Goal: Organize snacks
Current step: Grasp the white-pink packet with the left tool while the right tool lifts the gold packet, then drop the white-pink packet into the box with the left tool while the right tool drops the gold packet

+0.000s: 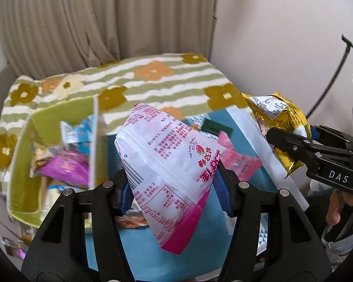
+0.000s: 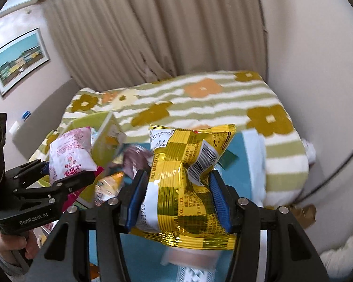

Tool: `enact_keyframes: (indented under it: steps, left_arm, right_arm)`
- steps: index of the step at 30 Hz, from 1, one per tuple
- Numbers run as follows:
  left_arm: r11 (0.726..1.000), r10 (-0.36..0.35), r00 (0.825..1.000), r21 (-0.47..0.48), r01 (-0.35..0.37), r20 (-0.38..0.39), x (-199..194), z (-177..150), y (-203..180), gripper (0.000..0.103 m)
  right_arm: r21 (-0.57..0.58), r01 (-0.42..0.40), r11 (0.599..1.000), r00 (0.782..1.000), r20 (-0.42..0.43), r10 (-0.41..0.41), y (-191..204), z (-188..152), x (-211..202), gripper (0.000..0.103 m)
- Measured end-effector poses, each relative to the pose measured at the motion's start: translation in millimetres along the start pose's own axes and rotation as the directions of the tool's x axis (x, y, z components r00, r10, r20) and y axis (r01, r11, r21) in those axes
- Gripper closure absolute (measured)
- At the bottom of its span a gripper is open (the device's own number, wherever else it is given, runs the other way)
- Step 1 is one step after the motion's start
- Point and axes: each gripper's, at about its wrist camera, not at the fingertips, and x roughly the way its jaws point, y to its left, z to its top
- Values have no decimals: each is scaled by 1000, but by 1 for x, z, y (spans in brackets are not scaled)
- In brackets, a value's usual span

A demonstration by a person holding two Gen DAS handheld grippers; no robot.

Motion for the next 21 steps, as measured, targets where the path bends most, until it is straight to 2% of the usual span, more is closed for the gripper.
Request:
enact_keyframes:
  steps: [6, 12, 21]
  left_arm:
    - [998, 45, 999, -40, -44, 16, -14, 11, 58, 49]
    - [992, 86, 996, -98, -84, 10, -16, 20, 133, 49]
    - [982, 110, 993, -148, -116, -51, 19, 33, 241, 49]
  right_arm:
    - [-52, -60, 997, 998, 25, 61, 49, 25, 14, 53]
    - [-107, -112, 988, 993, 16, 114, 113, 47, 46, 53]
    - [-148, -162, 976, 987, -42, 157, 191, 72, 113, 53]
